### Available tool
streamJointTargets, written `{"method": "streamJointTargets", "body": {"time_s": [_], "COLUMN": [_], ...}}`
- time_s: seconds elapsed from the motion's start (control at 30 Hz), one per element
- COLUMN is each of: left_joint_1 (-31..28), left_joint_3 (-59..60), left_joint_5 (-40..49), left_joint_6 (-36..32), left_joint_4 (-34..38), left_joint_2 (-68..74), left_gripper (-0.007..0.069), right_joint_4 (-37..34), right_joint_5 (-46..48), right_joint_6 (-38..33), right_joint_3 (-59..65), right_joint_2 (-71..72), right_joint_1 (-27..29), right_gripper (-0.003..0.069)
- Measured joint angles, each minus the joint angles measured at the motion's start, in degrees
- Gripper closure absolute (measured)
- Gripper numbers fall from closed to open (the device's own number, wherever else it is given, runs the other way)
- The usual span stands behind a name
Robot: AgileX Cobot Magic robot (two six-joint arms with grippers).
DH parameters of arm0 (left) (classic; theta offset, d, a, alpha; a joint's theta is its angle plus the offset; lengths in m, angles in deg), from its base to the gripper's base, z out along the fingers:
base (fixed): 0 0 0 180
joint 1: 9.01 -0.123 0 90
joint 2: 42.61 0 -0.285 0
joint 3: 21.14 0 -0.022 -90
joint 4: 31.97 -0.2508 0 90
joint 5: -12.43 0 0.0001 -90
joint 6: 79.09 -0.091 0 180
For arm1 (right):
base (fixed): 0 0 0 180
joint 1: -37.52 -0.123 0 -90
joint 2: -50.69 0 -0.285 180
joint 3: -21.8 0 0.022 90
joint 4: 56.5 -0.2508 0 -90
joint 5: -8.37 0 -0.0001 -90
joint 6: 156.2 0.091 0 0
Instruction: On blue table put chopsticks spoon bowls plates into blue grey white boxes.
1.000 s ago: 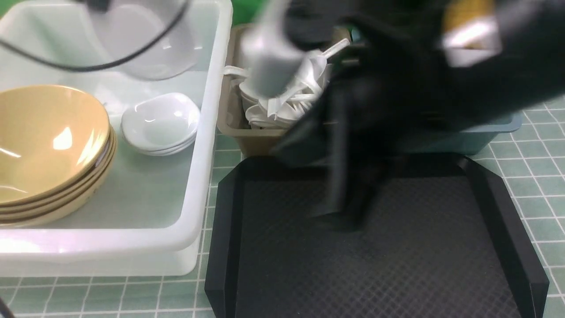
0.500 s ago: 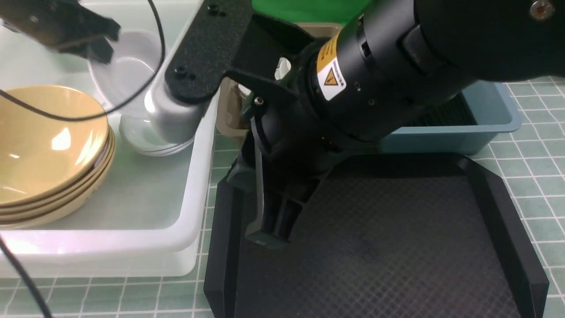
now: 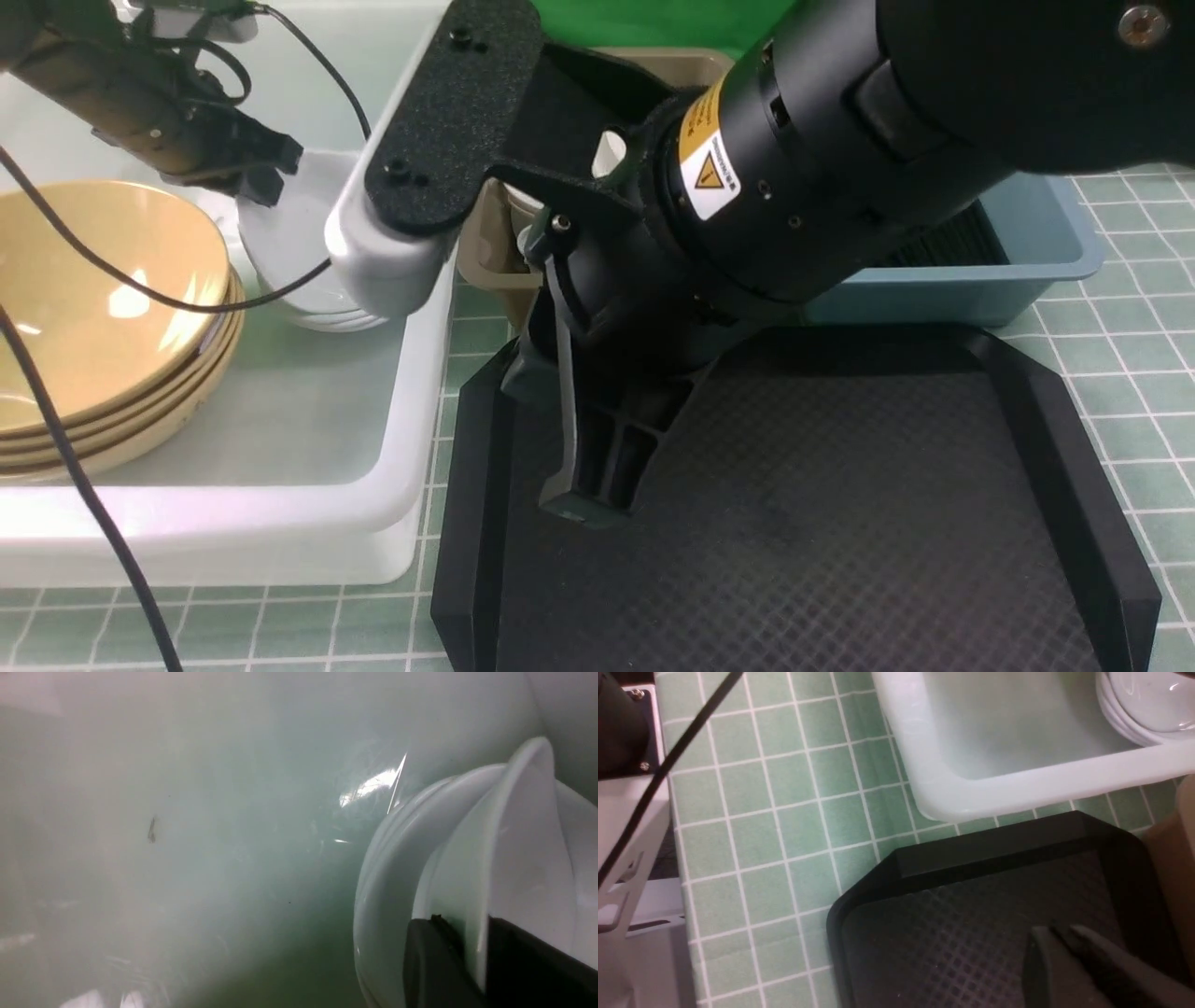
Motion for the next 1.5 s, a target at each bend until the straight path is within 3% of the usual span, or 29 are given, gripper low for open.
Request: {"method": "streamJointTargets", "body": {"time_s": [0.3, 0.53, 0.73, 0.87, 1.0, 1.17, 1.33, 1.5], "left_joint_1": [0.0, 0.0, 2.5, 7.1, 10.2, 10.5, 10.5, 10.5], "left_joint_3": [-1.2, -8.7, -16.0, -16.5, -15.7, -6.7, 12.8, 33.3], "left_joint_5": [1.0, 7.2, 17.9, 21.6, 22.9, 22.9, 22.3, 15.2], "left_joint_6": [-0.1, 1.0, 6.6, 7.5, 10.6, 14.1, 14.7, 15.0], "left_joint_4": [-1.5, -3.4, -3.4, -5.8, -7.1, -7.4, -8.0, -8.0], "left_joint_2": [-0.4, -4.9, -12.9, -19.9, -25.4, -33.8, -47.1, -62.1], "left_gripper": [0.0195, 0.0151, 0.0305, 0.0497, 0.0615, 0.0622, 0.0622, 0.0622], "right_joint_4": [0.2, 0.4, 3.5, 8.0, 9.4, 9.7, 9.8, 9.8], "right_joint_5": [0.8, 2.0, 2.4, 3.5, 6.2, 7.0, 5.3, 0.1], "right_joint_6": [0.0, 0.0, 0.9, 3.4, 4.5, 4.6, 6.1, 6.7], "right_joint_3": [0.0, 0.0, 0.0, 0.0, 0.0, 2.5, 10.9, 20.7], "right_joint_2": [0.0, 0.0, 0.1, 1.4, 3.9, 7.8, 14.8, 22.6], "right_joint_1": [0.0, 0.0, 0.0, 0.0, 0.0, 0.0, 0.0, 0.0], "right_gripper": [0.0582, 0.058, 0.0578, 0.0573, 0.0571, 0.0568, 0.0561, 0.0561]}}
